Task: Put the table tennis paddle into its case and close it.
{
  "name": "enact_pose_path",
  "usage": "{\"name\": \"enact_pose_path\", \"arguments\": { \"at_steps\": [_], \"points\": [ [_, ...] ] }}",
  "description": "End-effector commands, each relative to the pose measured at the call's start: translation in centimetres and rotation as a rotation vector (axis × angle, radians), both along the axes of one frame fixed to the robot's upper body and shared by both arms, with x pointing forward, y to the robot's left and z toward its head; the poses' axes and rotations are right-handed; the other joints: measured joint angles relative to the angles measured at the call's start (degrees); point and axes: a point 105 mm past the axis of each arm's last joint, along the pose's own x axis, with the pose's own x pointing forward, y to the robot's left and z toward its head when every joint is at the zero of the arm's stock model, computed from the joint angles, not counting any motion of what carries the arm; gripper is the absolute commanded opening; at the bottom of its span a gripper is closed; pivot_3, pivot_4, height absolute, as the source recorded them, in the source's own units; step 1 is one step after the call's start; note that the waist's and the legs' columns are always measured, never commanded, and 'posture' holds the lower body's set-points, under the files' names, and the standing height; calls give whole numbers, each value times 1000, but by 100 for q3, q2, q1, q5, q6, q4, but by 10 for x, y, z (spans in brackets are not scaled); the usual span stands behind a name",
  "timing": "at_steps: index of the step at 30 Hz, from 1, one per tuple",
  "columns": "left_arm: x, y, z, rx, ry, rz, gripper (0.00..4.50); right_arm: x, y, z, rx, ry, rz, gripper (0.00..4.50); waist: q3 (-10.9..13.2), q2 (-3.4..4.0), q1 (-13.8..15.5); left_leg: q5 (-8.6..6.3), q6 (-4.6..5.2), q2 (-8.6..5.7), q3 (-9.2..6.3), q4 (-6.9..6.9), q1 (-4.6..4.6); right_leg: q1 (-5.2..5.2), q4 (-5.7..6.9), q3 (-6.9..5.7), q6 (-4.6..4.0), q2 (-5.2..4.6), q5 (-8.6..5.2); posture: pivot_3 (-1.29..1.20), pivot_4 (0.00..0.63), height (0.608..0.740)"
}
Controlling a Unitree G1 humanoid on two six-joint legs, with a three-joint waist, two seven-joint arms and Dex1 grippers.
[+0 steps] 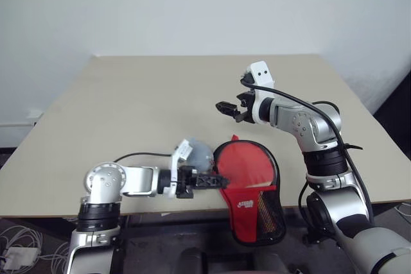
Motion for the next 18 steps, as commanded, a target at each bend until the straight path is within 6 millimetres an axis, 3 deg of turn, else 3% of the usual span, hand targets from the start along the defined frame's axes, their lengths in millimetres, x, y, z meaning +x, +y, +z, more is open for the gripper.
{"name": "enact_pose_path", "arguments": {
  "at_steps": [1,6,9,18],
  "points": [
    [26,16,42,-57,-188,110,4462,2,1,20,22,-69,2,4500,1,-2,2,0,0,0,0,0,0,0,0,0,0,0,0,0,0,740],
    [50,44,80,-58,-395,266,4462,3,-5,17,16,-60,-14,4500,1,-2,-2,0,-1,0,3,-3,0,-1,-1,1,0,0,0,0,0,740],
    [56,55,90,-43,-495,316,4462,4,-8,13,9,-50,-25,4500,1,-2,-3,2,-3,0,5,-6,0,-2,-1,2,0,0,0,0,0,740],
    [60,57,51,-2,-454,359,4462,2,-4,6,2,-39,-25,4500,1,-2,11,2,-4,1,8,-9,0,-2,-2,0,-1,-1,0,0,0,740]
  ]
}}
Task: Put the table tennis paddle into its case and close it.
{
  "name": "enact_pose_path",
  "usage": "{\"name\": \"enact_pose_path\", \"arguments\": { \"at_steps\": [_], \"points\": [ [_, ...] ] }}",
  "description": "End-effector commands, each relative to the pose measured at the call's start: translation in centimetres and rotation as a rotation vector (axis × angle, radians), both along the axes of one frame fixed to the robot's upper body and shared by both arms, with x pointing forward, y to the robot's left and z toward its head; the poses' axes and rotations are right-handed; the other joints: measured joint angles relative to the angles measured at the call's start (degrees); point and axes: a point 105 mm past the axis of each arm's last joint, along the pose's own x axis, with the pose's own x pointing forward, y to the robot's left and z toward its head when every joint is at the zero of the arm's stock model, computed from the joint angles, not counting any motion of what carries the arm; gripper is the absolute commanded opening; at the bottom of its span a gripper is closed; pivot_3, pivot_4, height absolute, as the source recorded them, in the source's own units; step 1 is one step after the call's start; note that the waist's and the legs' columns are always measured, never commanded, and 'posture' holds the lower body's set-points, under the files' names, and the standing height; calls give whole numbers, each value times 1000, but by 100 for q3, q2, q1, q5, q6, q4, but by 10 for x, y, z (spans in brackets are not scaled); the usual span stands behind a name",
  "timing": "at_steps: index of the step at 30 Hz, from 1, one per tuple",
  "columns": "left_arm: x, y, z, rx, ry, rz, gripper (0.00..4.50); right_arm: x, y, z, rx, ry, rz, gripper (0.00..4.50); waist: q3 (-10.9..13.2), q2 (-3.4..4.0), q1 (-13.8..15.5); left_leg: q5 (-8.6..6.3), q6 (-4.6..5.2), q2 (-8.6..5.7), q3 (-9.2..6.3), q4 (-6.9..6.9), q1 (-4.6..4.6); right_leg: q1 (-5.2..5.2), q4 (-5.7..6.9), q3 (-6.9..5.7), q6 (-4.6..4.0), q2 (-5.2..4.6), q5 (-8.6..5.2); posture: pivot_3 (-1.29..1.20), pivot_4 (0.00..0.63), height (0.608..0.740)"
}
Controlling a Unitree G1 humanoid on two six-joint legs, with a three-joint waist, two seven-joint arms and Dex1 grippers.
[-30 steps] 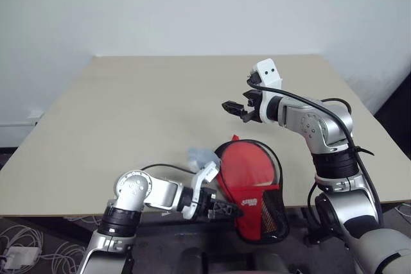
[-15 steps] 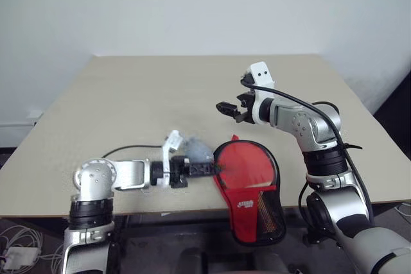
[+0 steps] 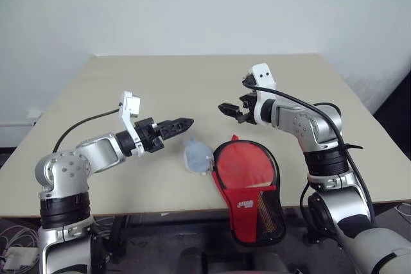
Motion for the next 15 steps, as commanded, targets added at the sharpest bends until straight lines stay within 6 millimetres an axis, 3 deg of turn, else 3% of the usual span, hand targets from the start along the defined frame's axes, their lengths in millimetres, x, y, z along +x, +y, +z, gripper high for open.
{"name": "enact_pose_path", "arguments": {
  "at_steps": [1,10,15],
  "points": [
    [5,-6,-9,-16,1,15,4462,0,1,12,14,-56,0,4500,0,0,6,0,0,0,0,1,0,0,0,0,0,0,0,0,0,740],
    [10,-18,-63,-66,155,105,4462,0,-10,5,7,-48,-36,4500,0,-2,5,0,1,1,-1,1,0,1,0,0,0,1,0,0,0,740],
    [15,-11,-82,-76,226,183,4462,0,-11,4,8,-47,-43,4500,0,-2,2,0,1,1,-1,1,0,0,1,1,0,2,0,0,0,740]
  ]
}}
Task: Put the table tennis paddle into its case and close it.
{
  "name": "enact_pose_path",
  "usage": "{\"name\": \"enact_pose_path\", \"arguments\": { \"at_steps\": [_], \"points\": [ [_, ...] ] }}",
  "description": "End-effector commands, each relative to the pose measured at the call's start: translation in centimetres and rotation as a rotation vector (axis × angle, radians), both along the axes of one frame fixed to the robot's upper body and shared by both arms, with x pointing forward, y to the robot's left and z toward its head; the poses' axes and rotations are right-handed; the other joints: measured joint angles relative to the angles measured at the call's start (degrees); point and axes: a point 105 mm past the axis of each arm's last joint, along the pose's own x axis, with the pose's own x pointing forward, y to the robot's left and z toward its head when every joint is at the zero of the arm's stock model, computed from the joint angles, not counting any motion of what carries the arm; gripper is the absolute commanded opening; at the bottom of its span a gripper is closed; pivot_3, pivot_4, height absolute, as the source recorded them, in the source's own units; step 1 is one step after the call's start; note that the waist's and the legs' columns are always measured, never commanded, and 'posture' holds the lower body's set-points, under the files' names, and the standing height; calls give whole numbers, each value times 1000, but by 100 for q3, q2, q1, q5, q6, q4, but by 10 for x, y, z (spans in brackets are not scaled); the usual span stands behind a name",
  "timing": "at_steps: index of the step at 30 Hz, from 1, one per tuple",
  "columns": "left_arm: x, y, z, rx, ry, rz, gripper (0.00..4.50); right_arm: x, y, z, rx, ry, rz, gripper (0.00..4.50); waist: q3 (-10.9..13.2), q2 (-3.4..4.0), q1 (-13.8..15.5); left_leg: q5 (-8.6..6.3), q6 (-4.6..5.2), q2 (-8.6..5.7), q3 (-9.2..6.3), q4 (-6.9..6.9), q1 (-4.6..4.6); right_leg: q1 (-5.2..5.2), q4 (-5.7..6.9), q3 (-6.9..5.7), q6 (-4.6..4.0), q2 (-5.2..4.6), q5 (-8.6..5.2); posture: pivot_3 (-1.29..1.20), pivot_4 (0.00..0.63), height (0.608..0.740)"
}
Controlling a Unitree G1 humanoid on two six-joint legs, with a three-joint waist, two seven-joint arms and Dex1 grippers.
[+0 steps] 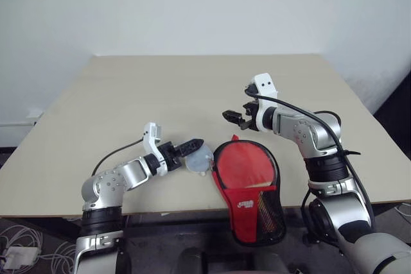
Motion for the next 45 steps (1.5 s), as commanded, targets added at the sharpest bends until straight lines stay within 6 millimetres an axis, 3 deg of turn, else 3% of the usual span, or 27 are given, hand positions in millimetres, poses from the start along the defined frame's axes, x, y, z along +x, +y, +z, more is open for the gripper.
{"name": "enact_pose_path", "arguments": {
  "at_steps": [1,9,18,32,35,45],
  "points": [
    [8,9,1,-18,4,67,4462,1,-3,21,21,-80,-9,4500,0,0,0,0,0,0,0,0,0,0,0,0,0,0,0,0,0,740],
    [4,18,-5,-128,98,120,4462,0,-4,19,22,-71,-18,4500,0,0,-13,0,0,1,-2,0,2,1,1,-1,0,1,0,0,0,740],
    [-18,1,-19,-122,195,46,4462,0,-6,22,27,-68,-26,4500,-1,-1,-14,0,0,1,-2,0,2,3,0,0,0,0,0,0,0,740],
    [-27,-11,-28,-95,239,21,4462,-1,-5,25,37,-63,-33,4500,-2,0,5,0,0,-3,-3,1,3,7,-2,-1,0,-3,0,0,0,740],
    [-26,-7,-29,-67,238,35,3945,-1,-5,24,41,-59,-35,4500,-2,0,4,0,0,-3,-3,1,4,7,-2,-1,0,-2,0,0,0,740],
    [-15,0,-8,-19,166,32,663,-3,-3,23,47,-43,-30,4500,-2,-1,2,0,0,-2,-3,1,3,5,-1,-2,0,-2,0,0,0,740]
  ]
}}
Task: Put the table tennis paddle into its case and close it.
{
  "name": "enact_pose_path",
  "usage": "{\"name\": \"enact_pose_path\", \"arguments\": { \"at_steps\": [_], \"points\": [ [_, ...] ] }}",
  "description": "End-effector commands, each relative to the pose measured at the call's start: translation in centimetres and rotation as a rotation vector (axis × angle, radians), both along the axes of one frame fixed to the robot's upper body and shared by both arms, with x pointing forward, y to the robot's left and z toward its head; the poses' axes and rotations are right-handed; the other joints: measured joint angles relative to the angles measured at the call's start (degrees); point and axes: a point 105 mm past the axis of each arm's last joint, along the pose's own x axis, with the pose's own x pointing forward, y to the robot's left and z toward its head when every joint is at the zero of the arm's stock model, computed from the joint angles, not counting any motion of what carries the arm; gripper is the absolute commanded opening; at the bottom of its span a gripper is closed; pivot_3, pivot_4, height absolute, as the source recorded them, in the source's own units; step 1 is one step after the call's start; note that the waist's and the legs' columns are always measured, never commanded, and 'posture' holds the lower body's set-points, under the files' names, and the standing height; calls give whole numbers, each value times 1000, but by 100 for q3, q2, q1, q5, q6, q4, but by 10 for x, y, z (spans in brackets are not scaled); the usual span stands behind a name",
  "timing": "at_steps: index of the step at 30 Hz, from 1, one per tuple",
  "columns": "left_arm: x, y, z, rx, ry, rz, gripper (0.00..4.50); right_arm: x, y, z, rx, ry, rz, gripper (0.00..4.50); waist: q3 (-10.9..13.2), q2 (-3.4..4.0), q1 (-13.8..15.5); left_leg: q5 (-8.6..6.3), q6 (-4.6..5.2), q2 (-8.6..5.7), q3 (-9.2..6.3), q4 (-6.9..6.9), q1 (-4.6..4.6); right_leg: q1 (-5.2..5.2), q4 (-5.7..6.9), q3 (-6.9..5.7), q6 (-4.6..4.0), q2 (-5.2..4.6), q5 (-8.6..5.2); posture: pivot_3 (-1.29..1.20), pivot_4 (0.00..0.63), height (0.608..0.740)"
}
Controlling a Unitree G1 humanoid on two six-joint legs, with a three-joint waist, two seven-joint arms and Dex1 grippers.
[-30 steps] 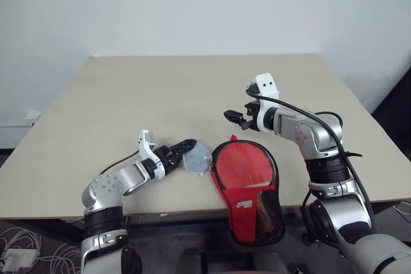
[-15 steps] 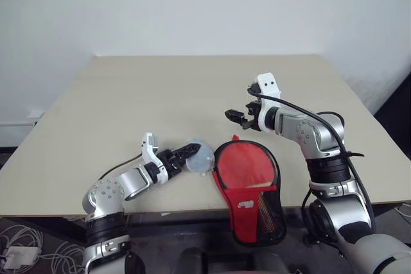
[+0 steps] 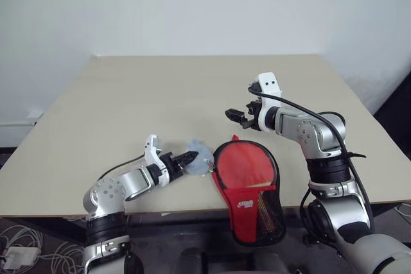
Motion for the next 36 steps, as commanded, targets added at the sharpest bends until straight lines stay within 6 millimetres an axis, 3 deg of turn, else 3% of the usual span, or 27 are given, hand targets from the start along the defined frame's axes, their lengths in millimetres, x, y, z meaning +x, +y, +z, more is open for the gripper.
{"name": "enact_pose_path", "arguments": {
  "at_steps": [1,3,8,12,15,23,28,36],
  "points": [
    [2,1,7,60,-15,-27,344,-1,2,19,30,-60,10,4500,0,0,1,0,0,0,-1,0,0,0,0,0,0,0,0,0,0,740],
    [5,7,10,130,-45,-34,17,-1,3,18,25,-56,14,4500,0,0,-1,0,0,0,0,0,0,0,1,-1,0,0,0,0,0,740],
    [23,34,39,205,-176,64,17,-6,1,11,7,-35,41,4500,1,0,-16,0,-1,2,1,-2,0,-3,1,0,0,2,0,0,0,740],
    [21,54,39,279,-180,92,17,-13,-1,2,-24,-8,94,4500,1,0,-27,0,-1,6,3,-6,-1,-8,1,2,-1,6,0,0,0,740],
    [14,52,38,261,-173,65,17,-27,0,-11,-81,17,190,4500,2,0,-22,0,-1,6,5,-6,-2,-8,-1,2,-1,4,0,0,0,740],
    [8,33,36,225,-170,20,17,-54,11,-23,-125,34,378,4500,4,-5,-15,0,-2,6,4,-5,-2,-6,-1,2,0,4,0,0,0,740],
    [6,26,34,217,-166,-1,17,-58,18,-38,-169,20,430,4500,4,-9,-14,0,-2,5,3,-3,-2,-5,-2,0,0,4,0,0,0,740],
    [4,32,30,233,-154,13,17,-52,23,-53,-153,15,409,4500,4,-11,-13,0,-2,5,2,-1,-2,-4,-2,1,0,4,0,0,0,740]
  ]
}}
